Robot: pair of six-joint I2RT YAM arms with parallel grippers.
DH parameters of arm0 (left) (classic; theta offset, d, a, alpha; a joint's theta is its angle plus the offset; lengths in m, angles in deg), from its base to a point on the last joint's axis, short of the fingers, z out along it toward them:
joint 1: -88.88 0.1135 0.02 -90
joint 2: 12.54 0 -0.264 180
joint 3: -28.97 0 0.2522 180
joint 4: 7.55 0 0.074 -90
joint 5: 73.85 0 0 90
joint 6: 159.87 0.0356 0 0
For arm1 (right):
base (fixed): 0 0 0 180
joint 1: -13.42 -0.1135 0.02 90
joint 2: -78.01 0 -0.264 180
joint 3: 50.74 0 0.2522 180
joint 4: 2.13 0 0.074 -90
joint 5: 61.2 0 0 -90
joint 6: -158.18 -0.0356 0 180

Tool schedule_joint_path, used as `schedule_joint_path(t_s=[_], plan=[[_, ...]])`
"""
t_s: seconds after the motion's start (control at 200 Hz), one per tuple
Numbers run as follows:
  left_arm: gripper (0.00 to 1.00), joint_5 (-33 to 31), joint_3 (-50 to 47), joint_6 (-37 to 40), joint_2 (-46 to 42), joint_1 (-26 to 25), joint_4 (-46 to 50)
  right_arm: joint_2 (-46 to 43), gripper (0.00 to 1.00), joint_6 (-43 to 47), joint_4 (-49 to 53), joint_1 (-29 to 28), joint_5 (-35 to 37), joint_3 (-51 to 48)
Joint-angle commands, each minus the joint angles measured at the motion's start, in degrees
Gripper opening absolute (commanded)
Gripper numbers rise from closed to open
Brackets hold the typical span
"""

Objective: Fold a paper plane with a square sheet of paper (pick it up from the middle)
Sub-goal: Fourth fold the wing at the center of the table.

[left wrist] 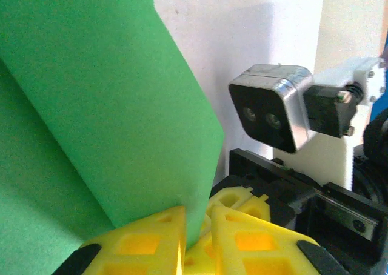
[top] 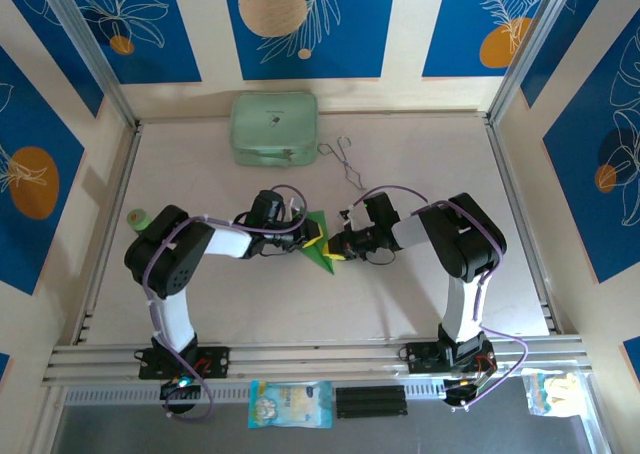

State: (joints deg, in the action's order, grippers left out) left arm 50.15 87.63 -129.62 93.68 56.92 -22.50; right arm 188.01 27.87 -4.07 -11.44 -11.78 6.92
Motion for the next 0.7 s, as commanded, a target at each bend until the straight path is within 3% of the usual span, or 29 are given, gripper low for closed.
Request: schedule_joint_path(t_s=[0.0, 0.69], plan=[[0.2, -0.5, -1.1, 0.3, -2.0, 0.7, -2.0, 2.1, 0.03, 0.3, 3.8, 1.0, 2.4, -0.7], [0.19, 0.9, 2.6, 0.8, 2.8, 0.5, -0.4, 2.1, 0.07, 0.2, 5.0, 1.4, 2.8, -0.5]])
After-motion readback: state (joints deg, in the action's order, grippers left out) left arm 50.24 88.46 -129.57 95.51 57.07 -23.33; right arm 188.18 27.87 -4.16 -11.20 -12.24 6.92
